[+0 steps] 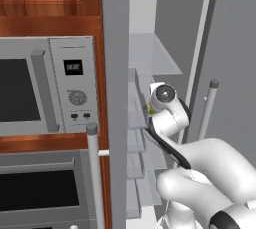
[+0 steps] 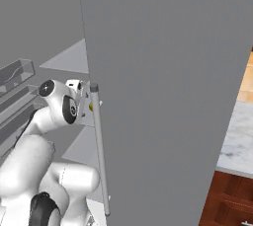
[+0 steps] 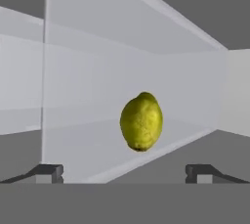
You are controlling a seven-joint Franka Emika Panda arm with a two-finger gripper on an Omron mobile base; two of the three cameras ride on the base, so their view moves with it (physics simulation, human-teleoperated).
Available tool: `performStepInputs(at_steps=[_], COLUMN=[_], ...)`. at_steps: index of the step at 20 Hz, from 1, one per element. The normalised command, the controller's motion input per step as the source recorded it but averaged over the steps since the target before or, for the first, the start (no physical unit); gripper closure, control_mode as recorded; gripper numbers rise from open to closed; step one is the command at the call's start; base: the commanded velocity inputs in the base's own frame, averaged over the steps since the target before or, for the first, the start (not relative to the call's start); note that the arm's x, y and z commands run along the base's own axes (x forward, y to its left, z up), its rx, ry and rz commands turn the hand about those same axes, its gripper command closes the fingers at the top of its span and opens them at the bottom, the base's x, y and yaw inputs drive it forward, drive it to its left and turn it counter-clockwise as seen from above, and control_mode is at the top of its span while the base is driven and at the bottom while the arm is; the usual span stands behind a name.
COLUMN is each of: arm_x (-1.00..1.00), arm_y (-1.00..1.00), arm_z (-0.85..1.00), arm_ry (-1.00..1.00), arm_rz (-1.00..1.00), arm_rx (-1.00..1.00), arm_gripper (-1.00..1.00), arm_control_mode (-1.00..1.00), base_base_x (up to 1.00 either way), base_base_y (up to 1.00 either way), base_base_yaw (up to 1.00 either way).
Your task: Take the steak, mango, and pear from the freezer and place them in the bowl on the counter.
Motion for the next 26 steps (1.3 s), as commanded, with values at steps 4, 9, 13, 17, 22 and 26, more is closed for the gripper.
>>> performStepInputs(at_steps=[4,9,13,17,22,26], arm_x=[0.41,0.38,0.32,0.34,0.29,0.23], arm_y=[0.0,0.09,0.04,-0.02,0.0,0.0], arm_z=[-0.26,-0.14,0.0,-0.02,-0.14,-0.4], arm_ry=[0.01,0.01,0.06,0.07,0.0,0.03], arm_rz=[-0.07,-0.14,0.0,0.03,0.02,0.01], arm_rx=[-0.01,-0.01,0.0,0.0,0.0,0.0], arm_gripper=[-1.0,-1.0,-1.0,-1.0,-1.0,-1.0], arm_control_mode=[-1.0,-1.0,-1.0,-1.0,-1.0,-1.0], base_base_x=[0.0,0.0,0.0,0.0,0.0,0.0], base_base_y=[0.0,0.0,0.0,0.0,0.0,0.0], base_base_yaw=[0.0,0.0,0.0,0.0,0.0,0.0])
